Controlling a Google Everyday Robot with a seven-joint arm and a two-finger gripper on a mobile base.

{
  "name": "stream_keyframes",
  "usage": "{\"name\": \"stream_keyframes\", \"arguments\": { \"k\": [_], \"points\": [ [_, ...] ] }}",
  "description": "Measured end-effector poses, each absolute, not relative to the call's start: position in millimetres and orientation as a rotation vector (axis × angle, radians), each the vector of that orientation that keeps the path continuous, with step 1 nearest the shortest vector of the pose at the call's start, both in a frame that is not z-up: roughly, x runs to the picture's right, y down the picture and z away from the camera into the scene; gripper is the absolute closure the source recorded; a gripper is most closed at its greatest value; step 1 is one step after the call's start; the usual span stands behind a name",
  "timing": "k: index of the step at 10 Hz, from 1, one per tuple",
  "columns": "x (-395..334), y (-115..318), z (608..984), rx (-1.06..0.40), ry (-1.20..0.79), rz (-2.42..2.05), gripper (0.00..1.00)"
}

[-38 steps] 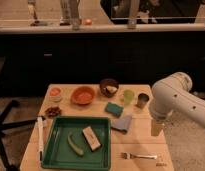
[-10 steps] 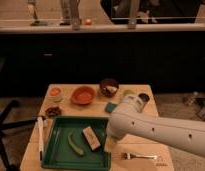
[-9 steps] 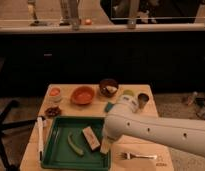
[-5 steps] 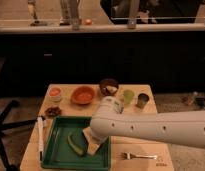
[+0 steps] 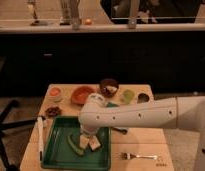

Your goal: Wipe table surface with eraser

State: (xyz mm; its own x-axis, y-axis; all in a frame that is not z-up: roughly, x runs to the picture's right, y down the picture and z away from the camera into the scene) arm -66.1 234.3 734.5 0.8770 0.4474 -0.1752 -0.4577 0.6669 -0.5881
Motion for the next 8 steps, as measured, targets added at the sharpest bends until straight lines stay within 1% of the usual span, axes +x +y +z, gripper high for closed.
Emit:
{"name": "stream_keyframes", "arguments": {
  "k": [4,8],
  "points": [
    [-55,243,757,-0.657,0.031,0.598,0.2],
    [-46,253,772,-0.647,0.043,0.63,0.2]
  ]
}}
